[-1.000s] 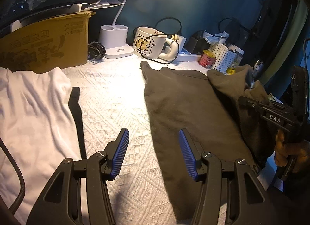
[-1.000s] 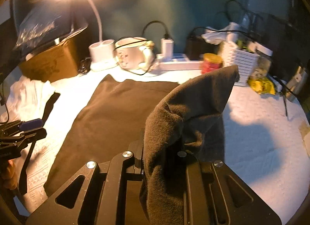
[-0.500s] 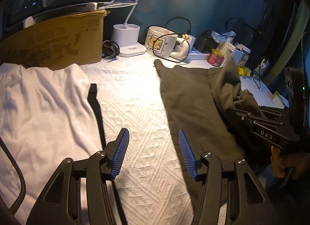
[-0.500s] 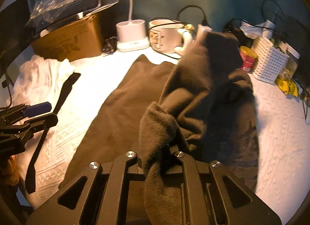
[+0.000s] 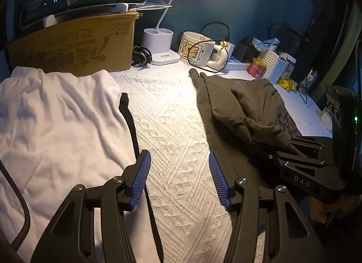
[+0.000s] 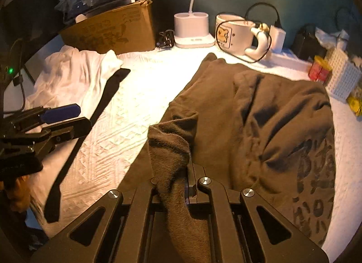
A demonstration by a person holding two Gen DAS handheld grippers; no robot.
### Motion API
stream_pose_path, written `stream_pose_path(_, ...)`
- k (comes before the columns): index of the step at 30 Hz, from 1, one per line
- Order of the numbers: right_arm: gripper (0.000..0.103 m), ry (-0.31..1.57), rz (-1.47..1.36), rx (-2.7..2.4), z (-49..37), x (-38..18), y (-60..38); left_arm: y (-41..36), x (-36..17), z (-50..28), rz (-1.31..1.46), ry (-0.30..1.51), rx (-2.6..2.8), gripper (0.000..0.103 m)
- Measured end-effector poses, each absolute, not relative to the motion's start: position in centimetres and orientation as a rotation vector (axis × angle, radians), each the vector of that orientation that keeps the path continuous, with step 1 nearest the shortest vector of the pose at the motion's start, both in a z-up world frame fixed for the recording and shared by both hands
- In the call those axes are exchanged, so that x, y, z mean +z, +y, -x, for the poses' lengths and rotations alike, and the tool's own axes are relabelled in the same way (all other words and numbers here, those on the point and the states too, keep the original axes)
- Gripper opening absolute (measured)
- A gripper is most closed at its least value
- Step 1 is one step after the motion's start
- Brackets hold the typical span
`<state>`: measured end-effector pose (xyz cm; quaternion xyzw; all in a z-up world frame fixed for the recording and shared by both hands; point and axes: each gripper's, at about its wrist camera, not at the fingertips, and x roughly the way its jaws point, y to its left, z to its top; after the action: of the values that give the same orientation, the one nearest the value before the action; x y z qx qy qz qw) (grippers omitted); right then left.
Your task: Fold small clothes
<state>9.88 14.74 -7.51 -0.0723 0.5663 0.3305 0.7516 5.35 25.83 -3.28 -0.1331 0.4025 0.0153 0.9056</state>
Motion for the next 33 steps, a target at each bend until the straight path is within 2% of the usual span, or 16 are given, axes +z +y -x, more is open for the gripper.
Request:
stream_pose_path(5,0.010,1.302,0.143,0.781,-8.7,-7.6,15.0,25.5,-3.0,-5.1,0.279,0.825,0.038,0.053)
stream_pose_path(7,0.018,1.300,0.135,0.803,-8.3,-7.2,14.8,25.2,-2.8,-5.1,0.276,0.823,0.037,0.053)
stream_pose_path(9,0.035,1.291,0.119,0.829,-7.8,-6.5,14.2,25.0,-2.7,-5.2,0.273,0.823,0.037,0.053)
stream_pose_path(11,0.044,1.272,0.118,0.844,-7.3,-5.6,13.5,24.6,-2.6,-5.3,0.267,0.825,0.041,0.053)
stream_pose_path(12,0.046,1.260,0.114,0.845,-7.1,-5.1,13.0,24.4,-2.5,-5.4,0.264,0.825,0.042,0.053)
stream_pose_path(23,0.046,1.159,0.021,0.645,-7.6,-1.9,3.3,19.3,-0.5,-7.0,0.201,0.796,-0.078,0.053)
stream_pose_path(33,0.046,1.214,0.000,0.421,-7.6,-5.3,-4.6,14.7,-4.4,-8.8,0.142,0.943,-0.207,0.053)
